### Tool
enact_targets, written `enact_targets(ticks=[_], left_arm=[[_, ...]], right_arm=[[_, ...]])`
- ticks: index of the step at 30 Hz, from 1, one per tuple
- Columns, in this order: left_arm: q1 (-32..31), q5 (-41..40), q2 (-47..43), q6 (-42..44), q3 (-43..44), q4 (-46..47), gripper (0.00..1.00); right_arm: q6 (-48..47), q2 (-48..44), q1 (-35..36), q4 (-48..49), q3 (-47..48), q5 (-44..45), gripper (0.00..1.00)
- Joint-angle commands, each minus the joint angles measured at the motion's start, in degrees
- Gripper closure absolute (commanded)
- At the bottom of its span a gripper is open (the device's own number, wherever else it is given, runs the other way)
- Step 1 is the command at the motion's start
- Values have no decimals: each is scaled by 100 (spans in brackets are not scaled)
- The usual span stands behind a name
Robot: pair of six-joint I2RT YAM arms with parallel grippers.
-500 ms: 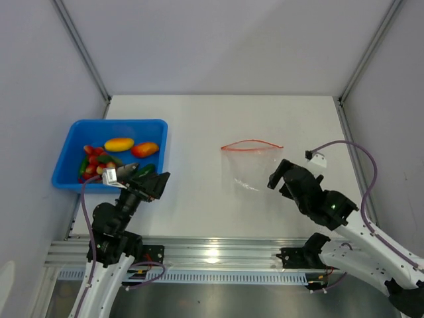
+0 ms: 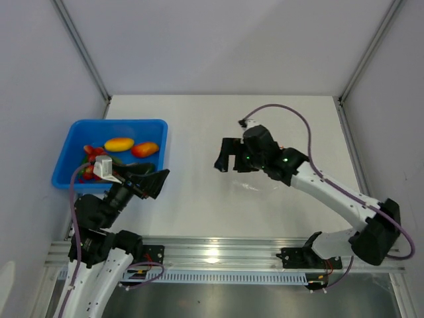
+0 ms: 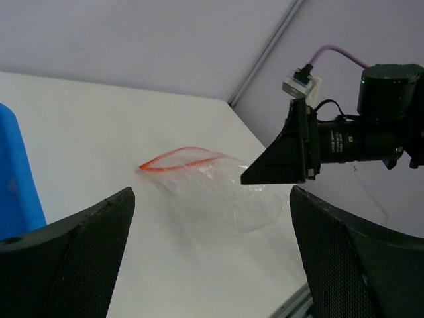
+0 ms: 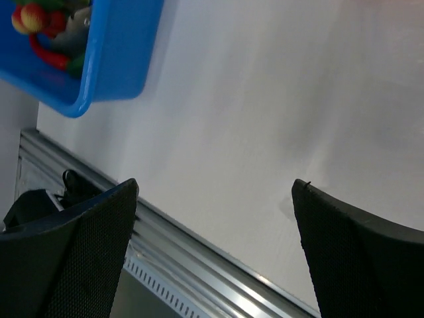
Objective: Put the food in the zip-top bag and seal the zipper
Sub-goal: Open the zipper of the food storage bag at the center of the board.
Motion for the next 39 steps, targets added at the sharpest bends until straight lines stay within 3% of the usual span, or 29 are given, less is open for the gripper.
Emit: enact_targets(ticks=[1, 7, 11, 15, 20, 23, 28, 32, 35, 39], left_arm=[[-21, 447, 479, 220, 206, -492, 1], [-12, 255, -39, -553, -172, -272, 1], [-12, 386, -286, -423, -155, -175, 1], [-12, 544, -67, -221, 47, -351, 1], [-12, 914, 487, -246, 162, -290, 1], [-12, 975, 663, -317, 205, -289, 0], [-21, 879, 699, -185, 320, -439, 0], [-12, 879, 584, -115, 364, -518, 0], [-12, 923, 470, -45, 425, -571, 2], [-12, 616, 365, 87, 504, -825, 4]], right_arm=[[-54, 825, 414, 335, 513, -743, 0], [473, 1418, 398, -200, 365, -226, 1], [772, 1155, -102, -876, -189, 773, 1], [817, 198, -541, -1555, -505, 1882, 1], [255, -165, -921, -1529, -51, 1499, 1], [131, 370, -676, -1608, 537, 1445, 1], [219, 1618, -130, -2152, 1637, 2183, 1], [342, 3276, -77, -3144, 2788, 3514, 1], [413, 4060, 46, -3883, 3544, 4404, 1], [369, 4720, 72, -4498, 4090, 4924, 1]])
